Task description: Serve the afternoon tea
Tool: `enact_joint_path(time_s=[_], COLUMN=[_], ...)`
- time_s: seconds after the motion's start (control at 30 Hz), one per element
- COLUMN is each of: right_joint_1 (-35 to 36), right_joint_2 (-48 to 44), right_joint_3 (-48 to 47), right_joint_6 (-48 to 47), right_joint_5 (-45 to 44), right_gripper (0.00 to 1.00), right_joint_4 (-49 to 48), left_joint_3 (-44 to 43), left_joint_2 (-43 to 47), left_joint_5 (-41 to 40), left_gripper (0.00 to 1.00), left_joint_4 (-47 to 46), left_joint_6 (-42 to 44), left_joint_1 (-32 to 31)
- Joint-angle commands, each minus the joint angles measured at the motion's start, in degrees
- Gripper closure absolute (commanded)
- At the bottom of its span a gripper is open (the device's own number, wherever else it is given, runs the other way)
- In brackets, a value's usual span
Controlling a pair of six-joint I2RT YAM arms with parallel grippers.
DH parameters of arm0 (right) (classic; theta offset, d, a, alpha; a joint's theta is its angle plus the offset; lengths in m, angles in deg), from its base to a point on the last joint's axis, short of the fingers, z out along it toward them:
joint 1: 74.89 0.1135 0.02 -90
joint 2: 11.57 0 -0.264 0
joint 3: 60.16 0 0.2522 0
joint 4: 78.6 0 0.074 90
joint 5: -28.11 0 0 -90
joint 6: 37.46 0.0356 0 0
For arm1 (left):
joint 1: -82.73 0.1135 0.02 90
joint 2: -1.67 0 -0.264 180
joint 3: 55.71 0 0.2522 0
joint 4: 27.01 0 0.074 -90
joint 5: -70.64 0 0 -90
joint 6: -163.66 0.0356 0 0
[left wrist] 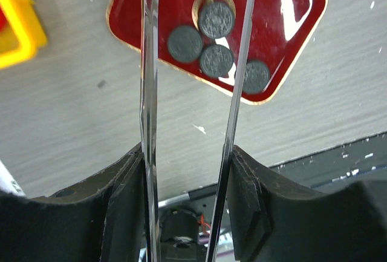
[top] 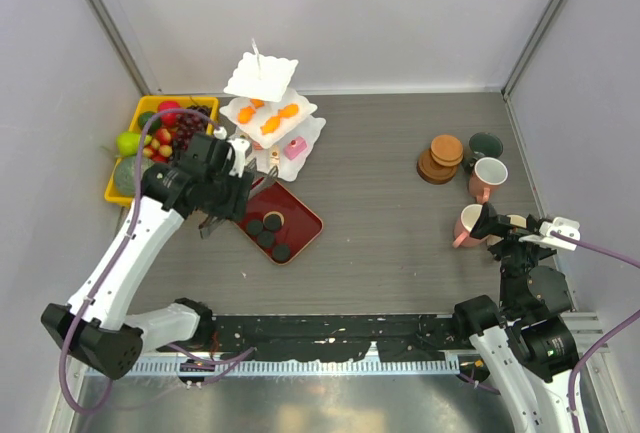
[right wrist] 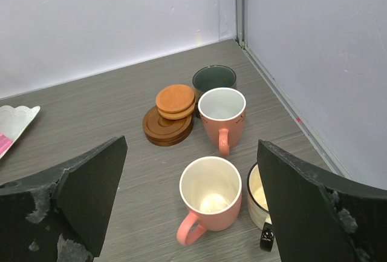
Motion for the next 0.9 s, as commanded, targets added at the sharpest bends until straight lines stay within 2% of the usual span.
enact_joint_path(time_s=[0.0, 0.17, 0.33, 0.87], right_joint_1=[0.26, 0.26, 0.26, 0.26], right_joint_2=[0.45, 0.45, 0.81, 0.81], right_joint_3=[-0.08, -0.08, -0.08, 0.01], right_joint_6=[-0.84, -0.84, -0.92, -0.84], right_joint_5=[-0.71, -0.88, -0.97, -1.06], right_gripper=[0.05, 0.05, 0.04, 0.05], right_joint_4=[-2.34, -2.34, -2.43, -2.34], left_joint_3=[6.55, 13.24, 16.41, 18.26], left_joint_2=[2.94, 3.39, 1.46, -5.31], left_joint_5=[4.32, 5.47, 5.38, 3.27], left_gripper=[0.45, 0.44, 0.43, 0.47], left_joint_4=[-0.91, -2.58, -3.46, -4.61], left_joint_6=[-2.84, -3.89, -4.25, -3.37], left_joint_1=[-0.38, -0.99, -2.22, -3.98])
